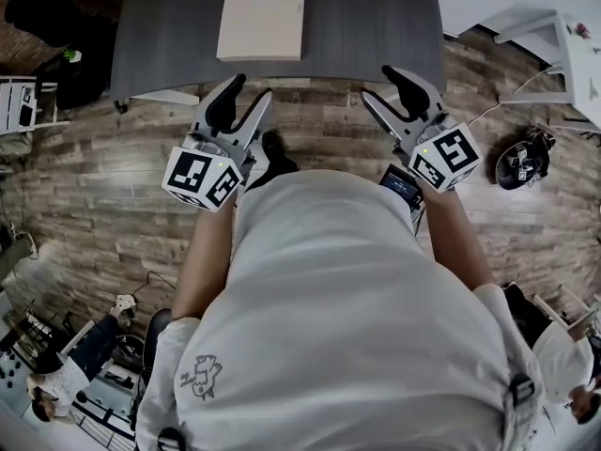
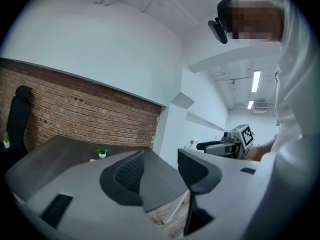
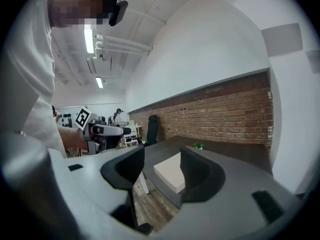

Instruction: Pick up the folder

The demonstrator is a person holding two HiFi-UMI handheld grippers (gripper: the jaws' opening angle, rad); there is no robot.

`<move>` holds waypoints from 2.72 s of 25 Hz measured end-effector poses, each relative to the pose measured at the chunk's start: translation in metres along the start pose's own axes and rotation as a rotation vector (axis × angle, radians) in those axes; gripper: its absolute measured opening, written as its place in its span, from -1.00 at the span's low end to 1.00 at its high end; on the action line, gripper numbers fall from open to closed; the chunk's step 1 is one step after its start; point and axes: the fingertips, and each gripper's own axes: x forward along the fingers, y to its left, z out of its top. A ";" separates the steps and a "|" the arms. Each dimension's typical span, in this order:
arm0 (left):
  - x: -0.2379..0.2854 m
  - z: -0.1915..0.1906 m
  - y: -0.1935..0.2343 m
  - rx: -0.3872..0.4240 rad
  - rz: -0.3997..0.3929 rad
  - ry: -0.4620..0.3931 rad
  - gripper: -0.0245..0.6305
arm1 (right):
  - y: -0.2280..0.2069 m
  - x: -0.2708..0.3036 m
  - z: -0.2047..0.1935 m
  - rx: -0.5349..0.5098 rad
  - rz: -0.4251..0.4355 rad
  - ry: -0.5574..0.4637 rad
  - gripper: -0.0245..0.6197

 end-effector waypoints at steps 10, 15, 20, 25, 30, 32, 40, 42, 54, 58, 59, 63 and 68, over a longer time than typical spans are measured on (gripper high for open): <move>-0.008 0.013 0.095 -0.032 -0.045 0.021 -0.26 | 0.005 0.098 0.018 0.005 -0.050 0.032 -0.21; -0.007 0.019 0.134 -0.039 -0.081 0.036 -0.26 | 0.007 0.138 0.024 0.017 -0.080 0.040 -0.21; -0.006 0.022 0.164 -0.045 -0.111 0.044 -0.25 | 0.010 0.166 0.024 0.034 -0.095 0.052 -0.22; -0.008 0.022 0.189 -0.056 -0.127 0.045 -0.25 | 0.012 0.187 0.023 0.037 -0.118 0.071 -0.22; -0.002 0.020 0.201 -0.068 -0.144 0.048 -0.25 | 0.012 0.199 0.015 0.063 -0.136 0.088 -0.22; 0.003 0.016 0.201 -0.072 -0.155 0.060 -0.25 | 0.010 0.199 0.011 0.073 -0.143 0.096 -0.22; 0.014 0.005 0.208 -0.078 -0.155 0.109 -0.25 | -0.006 0.200 -0.008 0.122 -0.159 0.118 -0.22; 0.019 0.001 0.211 -0.079 -0.140 0.120 -0.25 | -0.013 0.202 -0.012 0.125 -0.154 0.124 -0.22; 0.064 -0.028 0.247 -0.133 -0.080 0.237 -0.25 | -0.064 0.237 -0.045 0.158 -0.112 0.226 -0.22; 0.084 -0.044 0.265 -0.141 -0.085 0.298 -0.23 | -0.081 0.256 -0.063 0.202 -0.096 0.268 -0.21; 0.089 -0.048 0.269 -0.144 -0.084 0.313 -0.23 | -0.085 0.260 -0.068 0.212 -0.091 0.280 -0.21; 0.106 -0.064 0.284 -0.164 -0.081 0.372 -0.22 | -0.102 0.275 -0.087 0.243 -0.074 0.332 -0.19; 0.125 -0.091 0.296 -0.188 -0.088 0.454 -0.19 | -0.117 0.286 -0.114 0.294 -0.057 0.384 -0.15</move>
